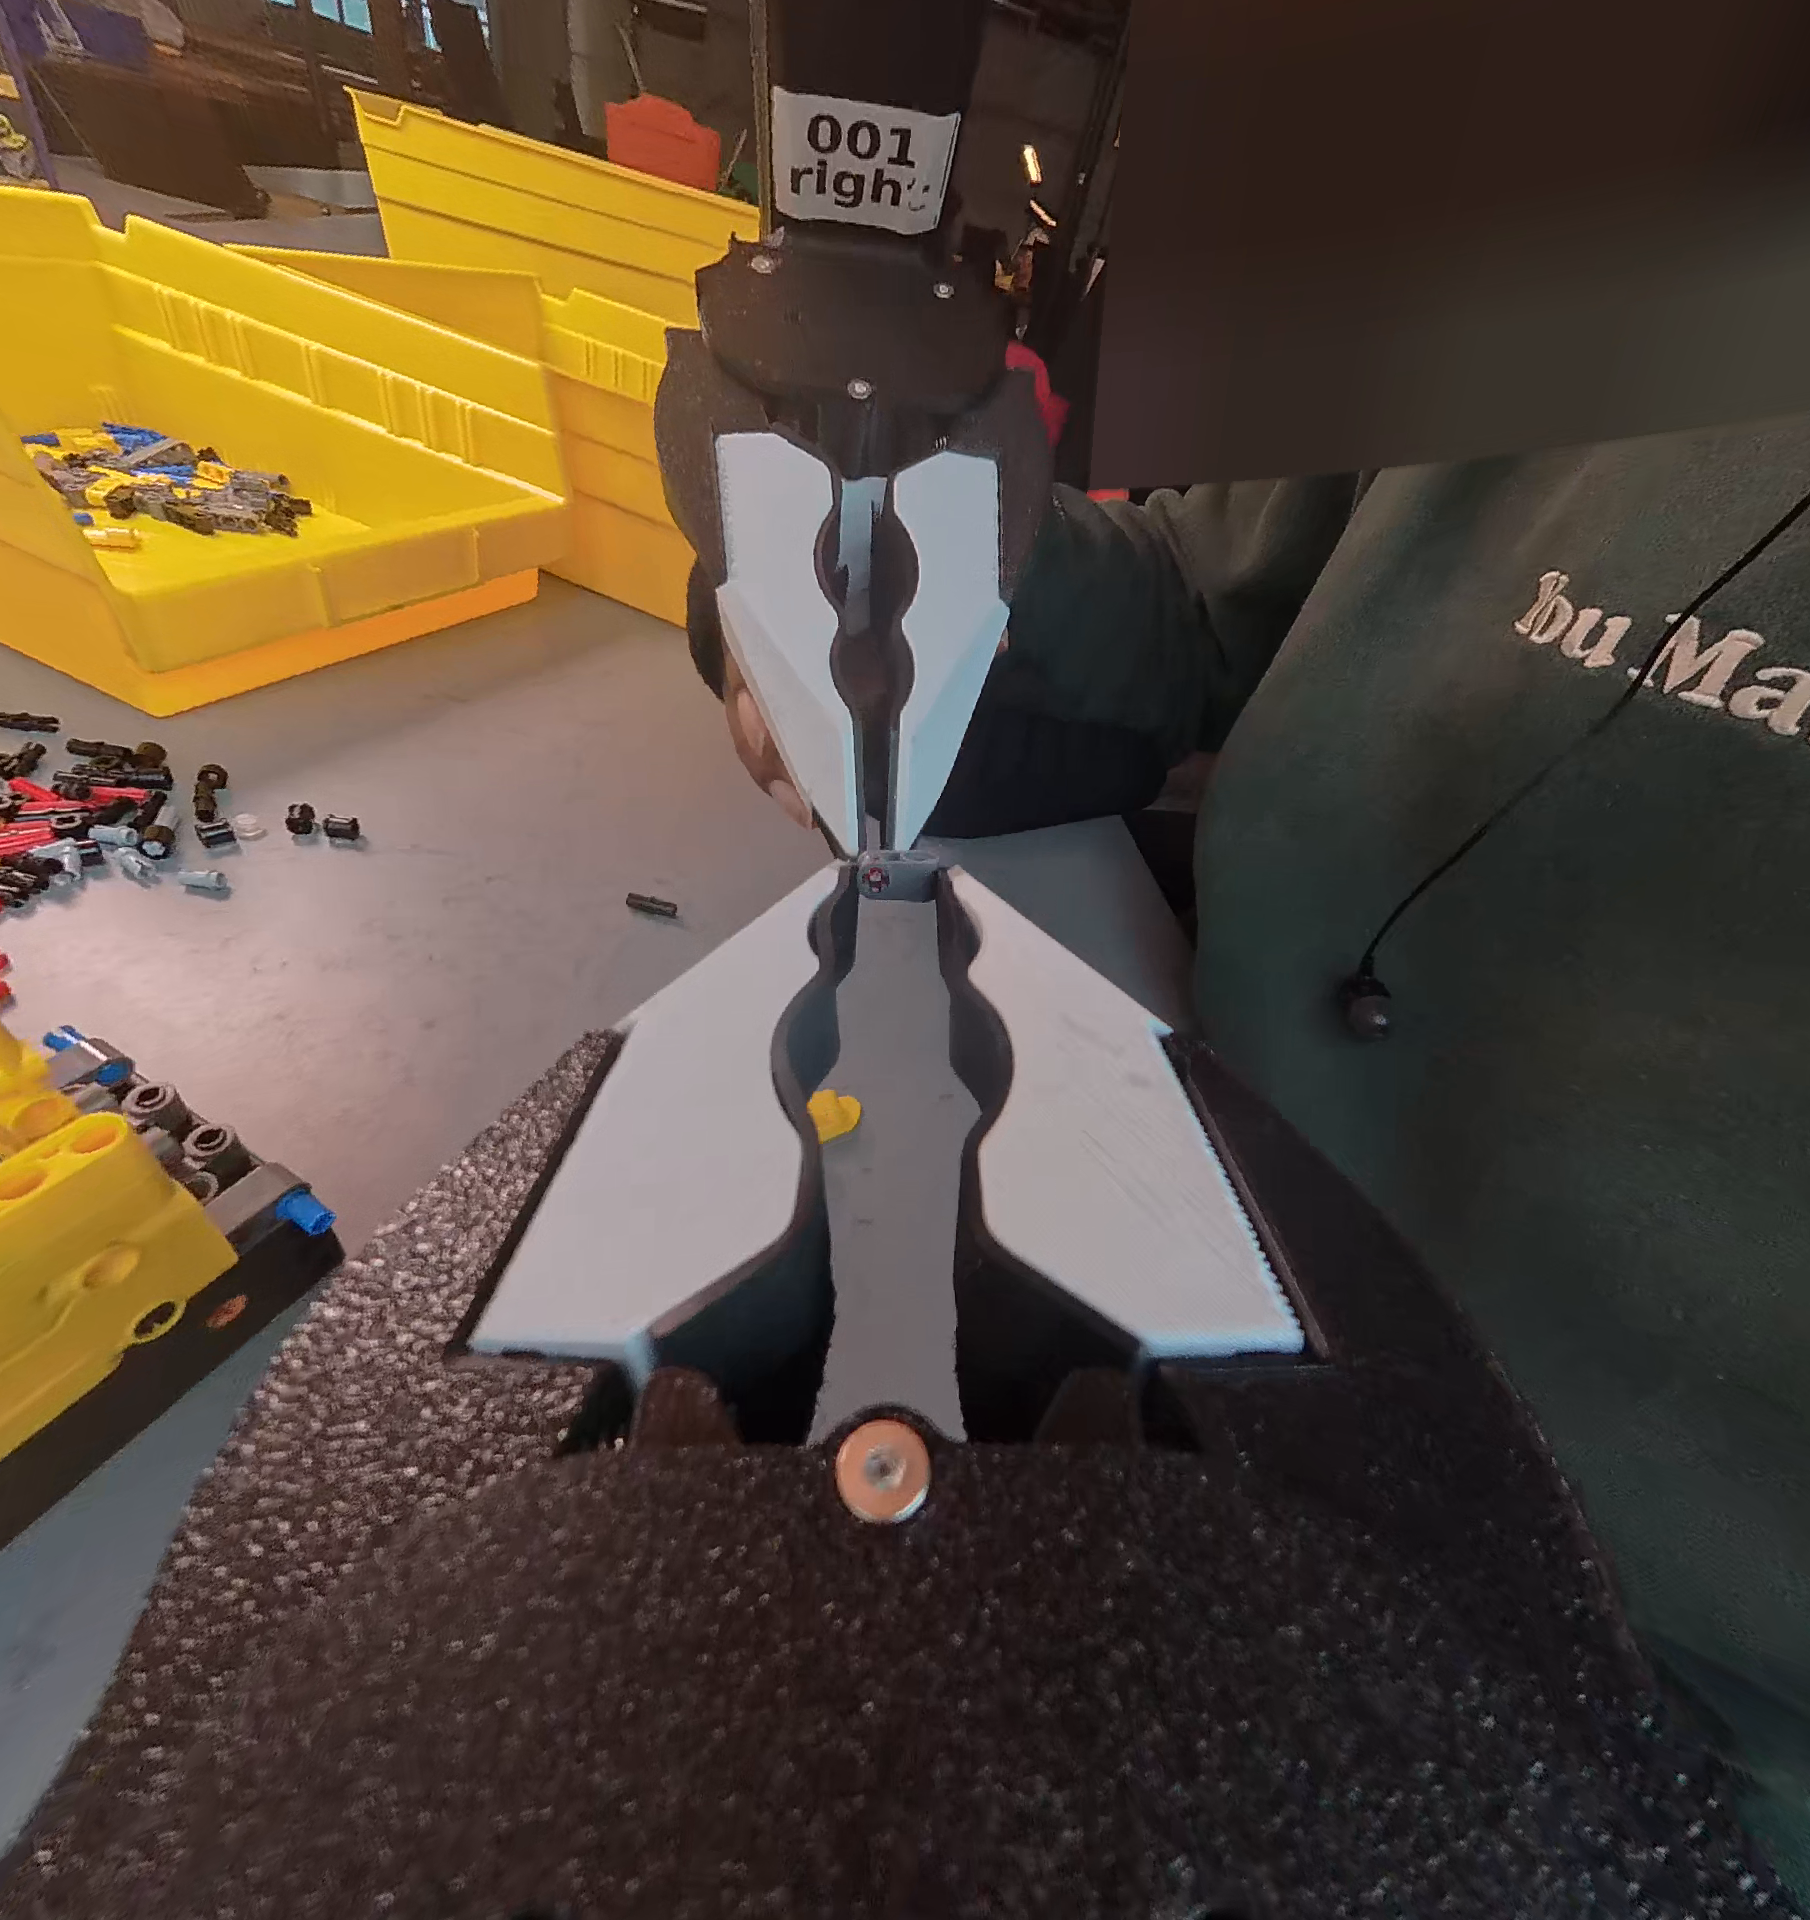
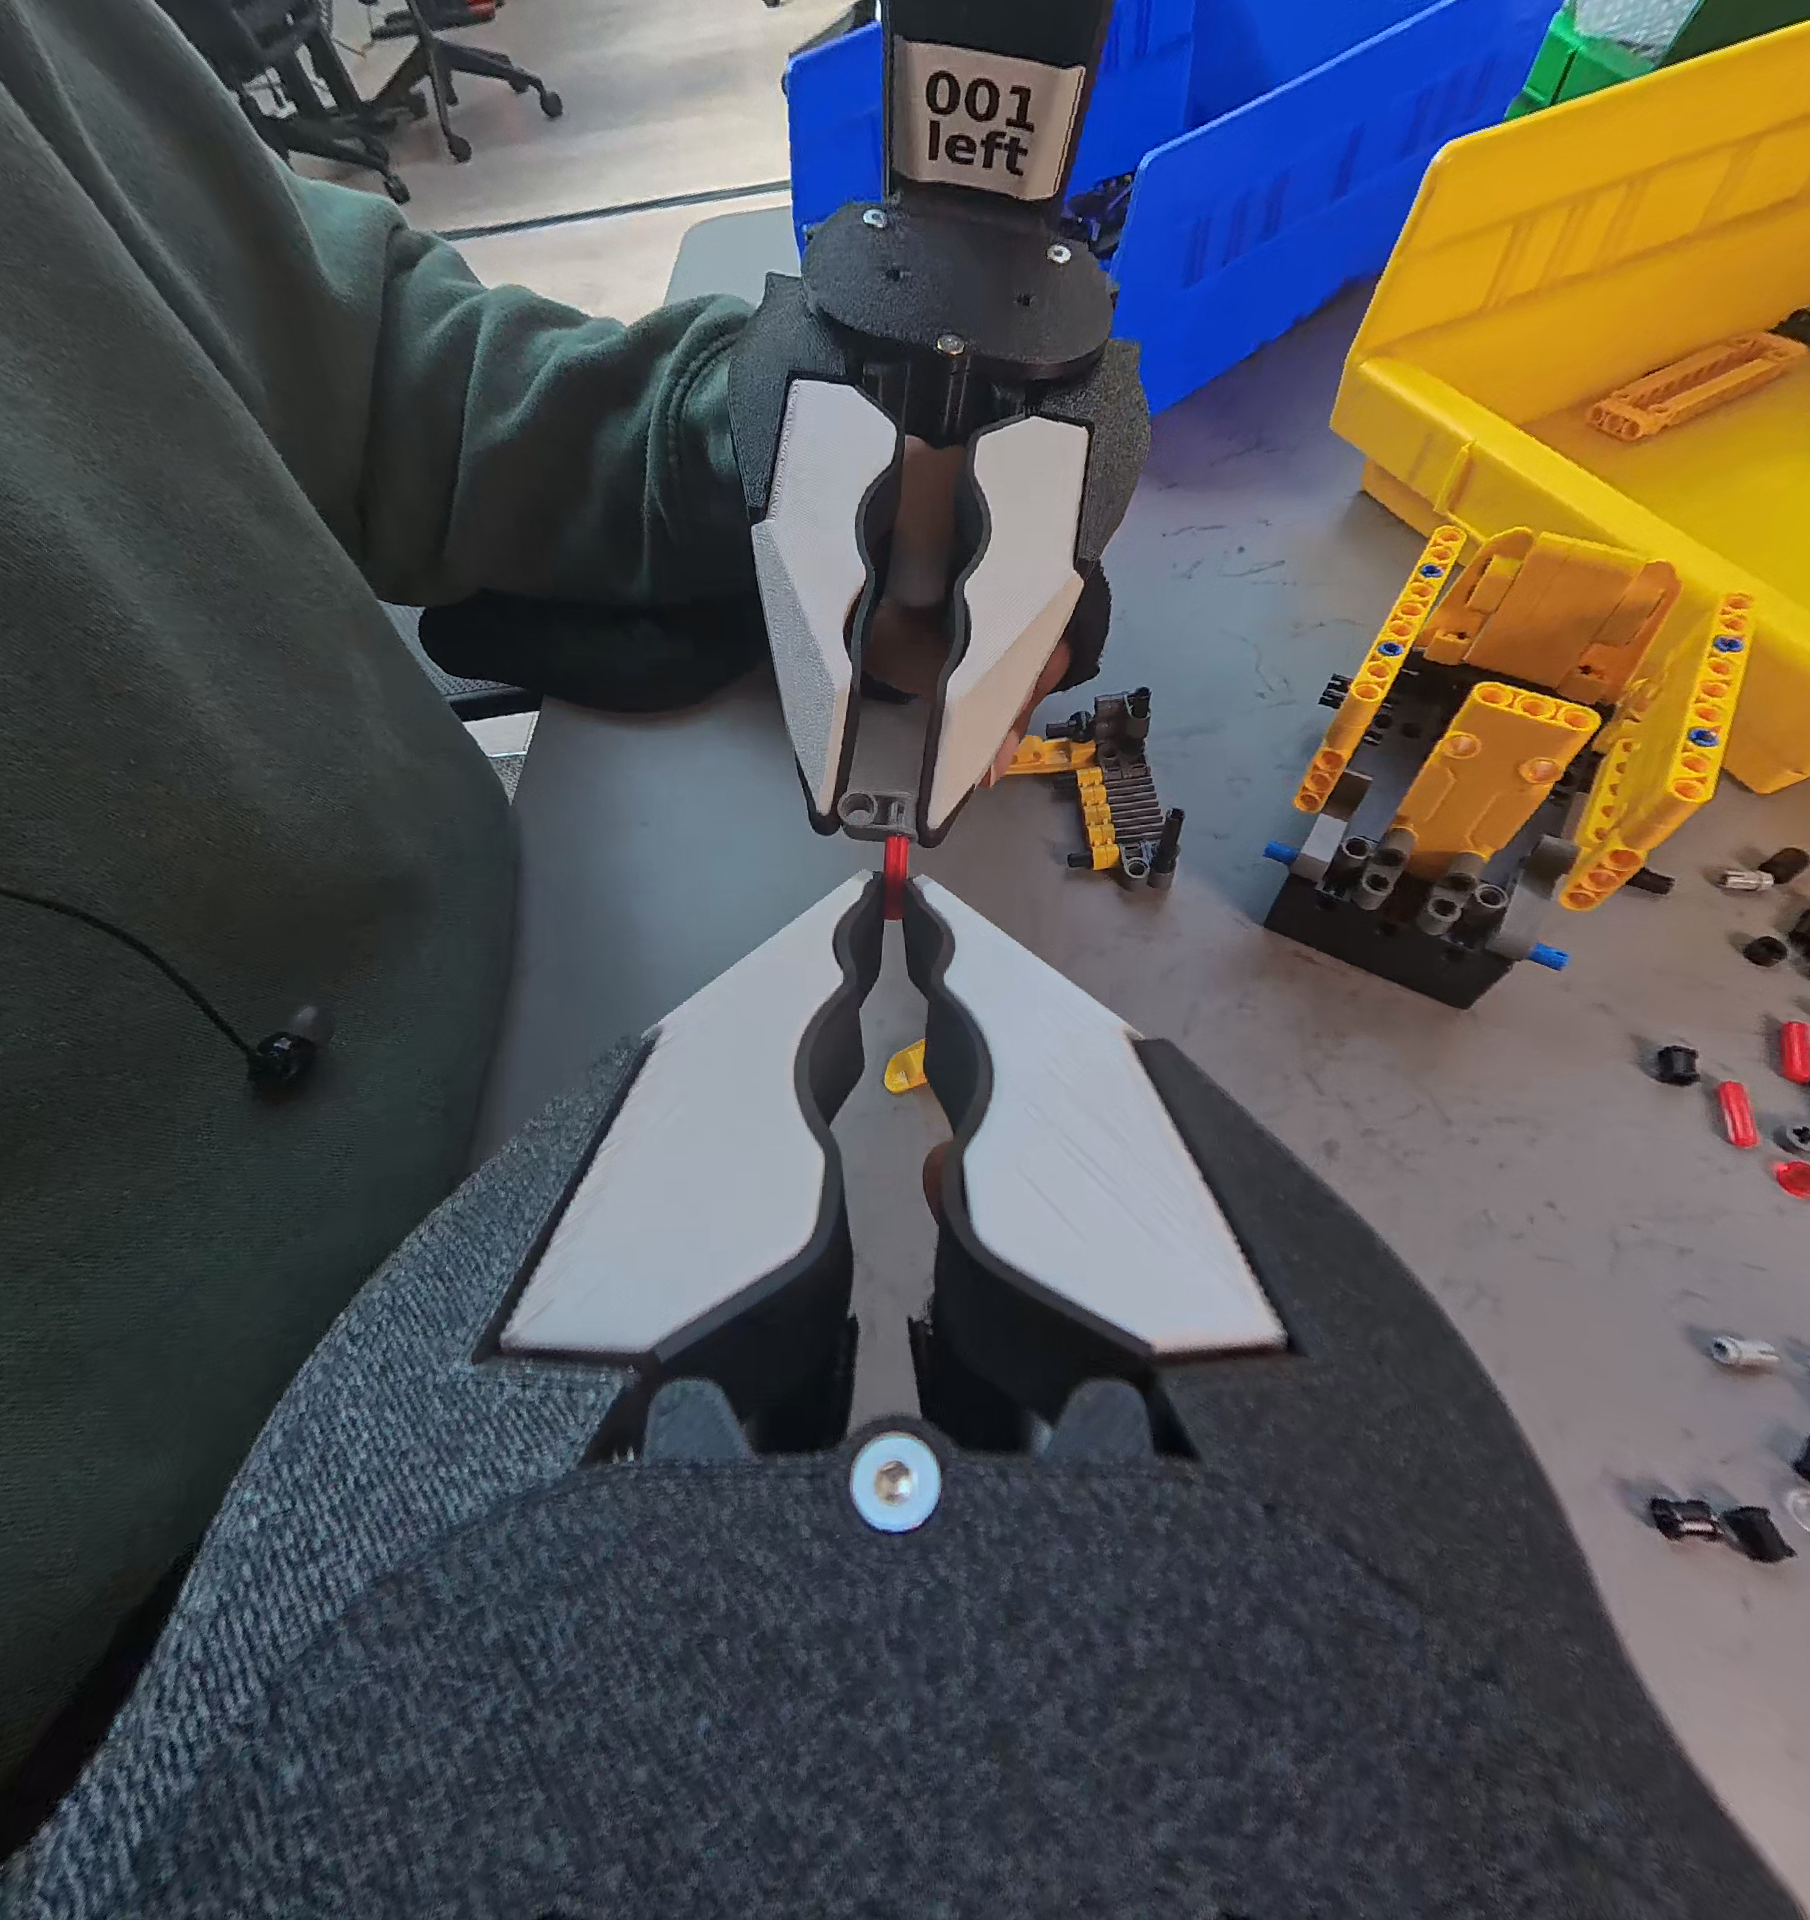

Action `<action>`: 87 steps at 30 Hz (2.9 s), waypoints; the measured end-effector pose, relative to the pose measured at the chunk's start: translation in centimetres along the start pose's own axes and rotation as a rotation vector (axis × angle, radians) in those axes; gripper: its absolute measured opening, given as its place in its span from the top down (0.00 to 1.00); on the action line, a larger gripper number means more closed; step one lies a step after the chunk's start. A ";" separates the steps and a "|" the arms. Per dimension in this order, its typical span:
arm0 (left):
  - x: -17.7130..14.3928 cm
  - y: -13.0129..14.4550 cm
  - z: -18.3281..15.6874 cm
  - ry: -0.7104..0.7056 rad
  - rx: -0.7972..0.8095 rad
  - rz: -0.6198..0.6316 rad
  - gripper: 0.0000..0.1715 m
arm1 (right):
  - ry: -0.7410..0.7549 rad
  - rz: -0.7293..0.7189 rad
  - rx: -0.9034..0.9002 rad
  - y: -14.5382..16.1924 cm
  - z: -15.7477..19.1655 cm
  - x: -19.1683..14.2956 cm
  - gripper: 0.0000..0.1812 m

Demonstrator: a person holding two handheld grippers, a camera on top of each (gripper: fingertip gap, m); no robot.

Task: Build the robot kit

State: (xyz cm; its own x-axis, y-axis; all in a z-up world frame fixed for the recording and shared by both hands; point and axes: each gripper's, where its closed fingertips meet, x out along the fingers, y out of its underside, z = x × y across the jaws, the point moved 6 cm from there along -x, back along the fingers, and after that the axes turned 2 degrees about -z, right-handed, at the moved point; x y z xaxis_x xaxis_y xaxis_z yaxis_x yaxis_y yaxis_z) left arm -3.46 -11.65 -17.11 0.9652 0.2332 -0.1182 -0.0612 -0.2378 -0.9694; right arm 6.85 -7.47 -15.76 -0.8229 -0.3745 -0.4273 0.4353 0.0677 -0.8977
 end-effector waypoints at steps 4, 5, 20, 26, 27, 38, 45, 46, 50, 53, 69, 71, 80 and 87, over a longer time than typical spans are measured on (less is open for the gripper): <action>0.2 0.6 0.0 -0.021 0.027 0.073 0.92 | 0.000 0.049 -0.005 0.7 0.0 0.4 0.99; 0.3 0.8 0.0 -0.025 0.036 0.093 0.92 | 0.002 0.067 -0.010 0.9 0.0 0.6 0.99; -0.4 0.4 0.7 -0.092 0.018 0.079 0.92 | 0.098 0.018 -0.134 0.5 -0.6 0.8 0.99; -0.4 0.2 1.8 -0.087 -0.180 -0.010 0.92 | 0.185 0.005 -0.185 0.3 -1.3 0.6 0.99; -0.4 0.2 1.9 -0.087 -0.201 -0.012 0.92 | 0.193 0.009 -0.190 0.4 -1.4 0.6 0.99; 0.3 0.9 2.4 -0.075 -0.331 0.015 0.92 | 0.225 0.114 -0.209 1.3 -1.5 0.9 0.99; 0.9 2.3 3.0 -0.198 -0.303 0.165 0.92 | 0.208 0.210 -0.156 2.9 -2.0 1.5 0.99; 0.9 2.4 3.1 -0.211 -0.289 0.180 0.92 | 0.206 0.238 -0.143 3.3 -2.2 1.5 0.99; 0.6 2.7 3.3 -0.260 -0.256 0.223 0.92 | 0.216 0.381 -0.131 5.2 -2.7 1.3 0.99; 0.7 2.9 3.1 -0.271 -0.225 0.254 0.92 | 0.204 0.410 -0.122 5.8 -2.8 1.3 0.99; 0.5 4.1 1.4 -0.249 -0.019 0.439 0.92 | 0.171 0.407 -0.118 6.5 -3.0 1.4 0.99; 0.6 4.8 1.0 -0.228 0.018 0.490 0.92 | 0.166 0.402 -0.115 6.5 -3.0 1.4 0.99; 0.8 6.1 0.3 -0.205 0.122 0.602 0.92 | 0.160 0.401 -0.114 6.7 -3.0 1.4 0.98; 0.9 5.7 0.0 -0.187 0.119 0.572 0.91 | 0.159 0.399 -0.113 6.7 -3.1 1.4 0.98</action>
State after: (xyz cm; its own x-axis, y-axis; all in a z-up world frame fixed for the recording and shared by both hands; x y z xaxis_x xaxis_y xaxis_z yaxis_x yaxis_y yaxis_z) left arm -2.96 -12.75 -22.72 0.7106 0.2638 -0.6523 -0.5948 -0.2701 -0.7572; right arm 7.48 -4.72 -22.72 -0.6485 -0.1522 -0.7459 0.6948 0.2819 -0.6616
